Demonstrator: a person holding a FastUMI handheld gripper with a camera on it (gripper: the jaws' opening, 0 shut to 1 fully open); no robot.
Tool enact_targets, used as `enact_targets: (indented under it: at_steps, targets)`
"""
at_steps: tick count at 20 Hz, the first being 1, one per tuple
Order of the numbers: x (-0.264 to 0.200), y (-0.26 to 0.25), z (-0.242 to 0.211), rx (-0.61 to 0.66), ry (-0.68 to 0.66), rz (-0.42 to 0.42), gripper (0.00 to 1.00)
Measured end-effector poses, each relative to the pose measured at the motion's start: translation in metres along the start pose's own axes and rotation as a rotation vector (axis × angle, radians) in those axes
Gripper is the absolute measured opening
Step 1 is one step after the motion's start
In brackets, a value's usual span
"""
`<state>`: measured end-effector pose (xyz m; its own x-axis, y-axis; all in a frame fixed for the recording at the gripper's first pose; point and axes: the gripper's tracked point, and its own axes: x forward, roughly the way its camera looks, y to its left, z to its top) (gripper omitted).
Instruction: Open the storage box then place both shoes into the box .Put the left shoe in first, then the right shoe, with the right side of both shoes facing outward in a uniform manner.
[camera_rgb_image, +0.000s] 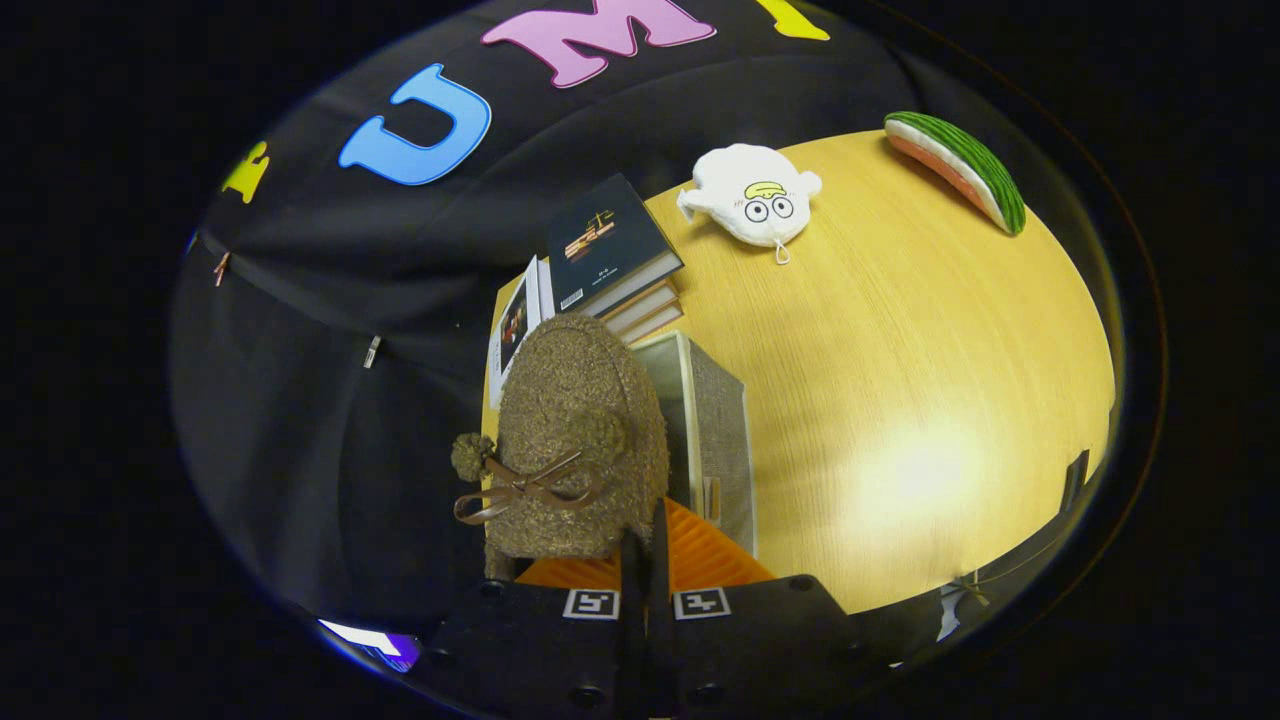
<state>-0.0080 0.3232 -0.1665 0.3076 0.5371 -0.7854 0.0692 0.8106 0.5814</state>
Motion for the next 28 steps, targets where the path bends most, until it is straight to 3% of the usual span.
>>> enact_targets:
  at_steps: [6,8,9,10,13,22,28]
  targets:
    - [0.014,0.005,-0.004,0.024,0.034,-0.011,0.06]
    - [0.014,0.013,-0.004,0.039,0.043,0.017,0.13]
    - [0.012,0.022,-0.004,0.056,0.052,0.055,0.27]
    - [0.008,0.033,-0.002,0.078,0.047,0.091,0.35]
    - [-0.007,0.047,0.008,0.057,-0.005,0.145,0.98]
    - [-0.084,-0.001,0.072,-0.275,-0.373,0.01,0.98]
    - [-0.16,-0.028,0.118,-0.401,-0.64,-0.007,0.98]
